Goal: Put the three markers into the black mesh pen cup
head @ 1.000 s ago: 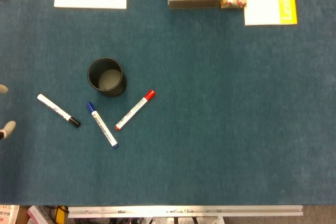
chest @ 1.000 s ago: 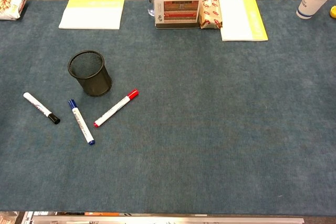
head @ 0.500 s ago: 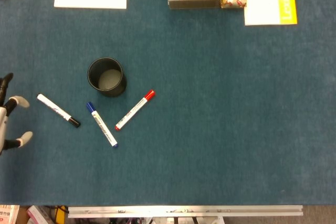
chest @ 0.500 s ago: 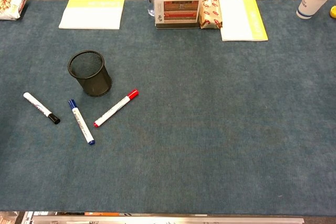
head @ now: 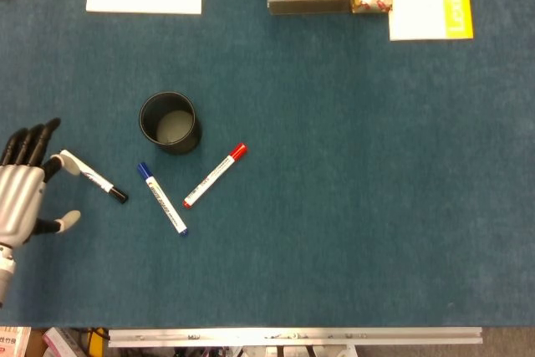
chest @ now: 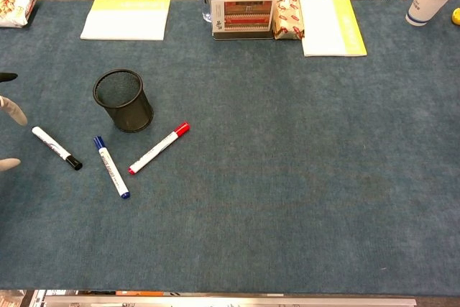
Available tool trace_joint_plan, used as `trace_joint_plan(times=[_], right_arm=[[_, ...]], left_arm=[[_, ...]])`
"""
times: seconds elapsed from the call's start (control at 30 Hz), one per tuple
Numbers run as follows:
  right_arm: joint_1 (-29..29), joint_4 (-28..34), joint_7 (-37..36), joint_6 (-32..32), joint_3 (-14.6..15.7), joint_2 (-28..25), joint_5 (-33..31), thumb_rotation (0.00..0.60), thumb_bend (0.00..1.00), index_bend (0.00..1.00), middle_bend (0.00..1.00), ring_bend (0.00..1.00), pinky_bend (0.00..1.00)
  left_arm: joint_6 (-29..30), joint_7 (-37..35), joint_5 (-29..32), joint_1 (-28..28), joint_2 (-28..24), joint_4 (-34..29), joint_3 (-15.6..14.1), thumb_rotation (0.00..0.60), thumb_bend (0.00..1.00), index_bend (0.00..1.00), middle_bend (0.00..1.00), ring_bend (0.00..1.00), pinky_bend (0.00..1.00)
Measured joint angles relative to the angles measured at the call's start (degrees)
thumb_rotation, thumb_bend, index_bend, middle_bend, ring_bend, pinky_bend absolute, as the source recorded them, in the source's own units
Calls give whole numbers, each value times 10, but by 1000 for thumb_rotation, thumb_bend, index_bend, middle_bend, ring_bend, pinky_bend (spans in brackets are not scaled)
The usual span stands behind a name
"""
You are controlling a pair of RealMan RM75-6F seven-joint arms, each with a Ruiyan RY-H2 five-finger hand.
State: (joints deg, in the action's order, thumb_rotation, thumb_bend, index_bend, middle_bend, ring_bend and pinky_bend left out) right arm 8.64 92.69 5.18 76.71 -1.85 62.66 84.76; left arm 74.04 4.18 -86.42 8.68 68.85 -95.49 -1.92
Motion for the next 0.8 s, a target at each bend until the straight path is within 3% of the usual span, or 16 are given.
trace_joint_plan(times=[0.33,0.8], right_arm=[[0,1,5,-2,1,1,-3,600,0,75,164,109,406],[-1,4,3,2,0,-2,-5,600,0,75,166,109,406]], left_arm=[[-83,-55,28,40,-32,-31,-3,600,157,406,0,0,0],[-179,-55,66,98,-18,-22,6,600,259,406,0,0,0]])
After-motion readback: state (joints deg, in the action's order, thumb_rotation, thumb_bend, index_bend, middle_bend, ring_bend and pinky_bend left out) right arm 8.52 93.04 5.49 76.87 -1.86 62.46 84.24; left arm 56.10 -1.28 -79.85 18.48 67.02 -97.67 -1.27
